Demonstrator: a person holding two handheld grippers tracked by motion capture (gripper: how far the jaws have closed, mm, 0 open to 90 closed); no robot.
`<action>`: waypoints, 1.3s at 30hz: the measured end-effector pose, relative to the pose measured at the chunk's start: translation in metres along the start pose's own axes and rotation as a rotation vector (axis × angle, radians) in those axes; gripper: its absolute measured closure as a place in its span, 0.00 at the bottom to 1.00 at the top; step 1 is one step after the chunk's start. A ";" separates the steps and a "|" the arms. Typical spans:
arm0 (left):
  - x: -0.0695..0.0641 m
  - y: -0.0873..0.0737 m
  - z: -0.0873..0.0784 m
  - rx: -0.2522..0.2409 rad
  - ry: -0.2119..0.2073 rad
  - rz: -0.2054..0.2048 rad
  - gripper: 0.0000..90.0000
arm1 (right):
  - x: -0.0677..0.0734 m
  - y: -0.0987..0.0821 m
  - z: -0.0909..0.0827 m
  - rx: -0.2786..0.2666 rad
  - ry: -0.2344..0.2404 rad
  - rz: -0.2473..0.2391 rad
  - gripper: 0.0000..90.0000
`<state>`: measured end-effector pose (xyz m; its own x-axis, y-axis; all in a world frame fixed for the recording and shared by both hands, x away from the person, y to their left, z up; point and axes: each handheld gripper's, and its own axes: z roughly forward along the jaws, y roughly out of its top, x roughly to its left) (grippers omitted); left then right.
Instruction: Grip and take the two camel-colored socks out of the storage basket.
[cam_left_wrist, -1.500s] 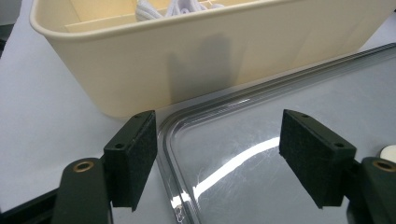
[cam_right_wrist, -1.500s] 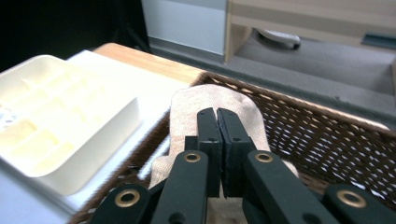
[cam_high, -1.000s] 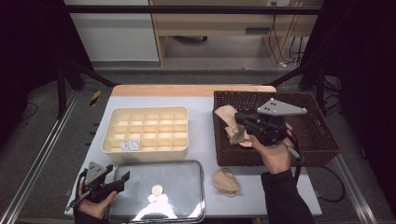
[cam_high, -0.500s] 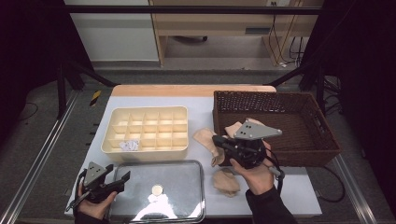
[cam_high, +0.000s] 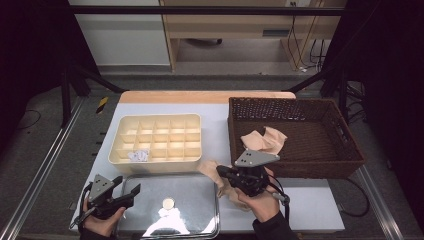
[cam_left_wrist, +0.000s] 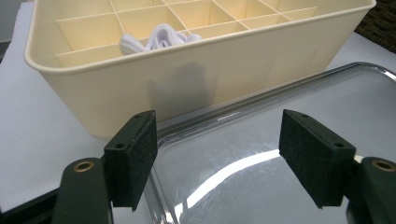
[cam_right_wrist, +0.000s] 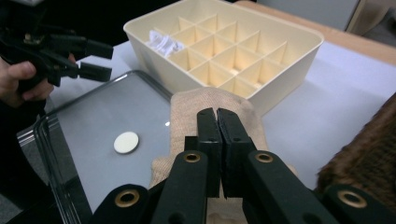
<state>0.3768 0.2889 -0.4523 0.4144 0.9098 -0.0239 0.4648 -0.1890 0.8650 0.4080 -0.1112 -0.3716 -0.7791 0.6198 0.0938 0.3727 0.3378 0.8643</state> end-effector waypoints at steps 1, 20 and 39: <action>-0.001 0.000 0.000 -0.001 -0.001 0.002 0.31 | 0.000 -0.003 0.003 0.009 0.003 0.000 0.99; -0.021 0.013 0.005 -0.027 -0.048 0.028 0.31 | 0.008 -0.040 0.060 0.157 0.018 0.013 0.99; -0.043 0.023 0.003 -0.025 -0.095 0.033 0.33 | 0.010 -0.034 0.067 0.151 0.019 -0.012 0.86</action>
<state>0.3715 0.2440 -0.4332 0.5016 0.8641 -0.0416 0.4307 -0.2078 0.8783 0.4217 -0.0691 -0.4331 -0.7930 0.6019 0.0942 0.4336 0.4489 0.7814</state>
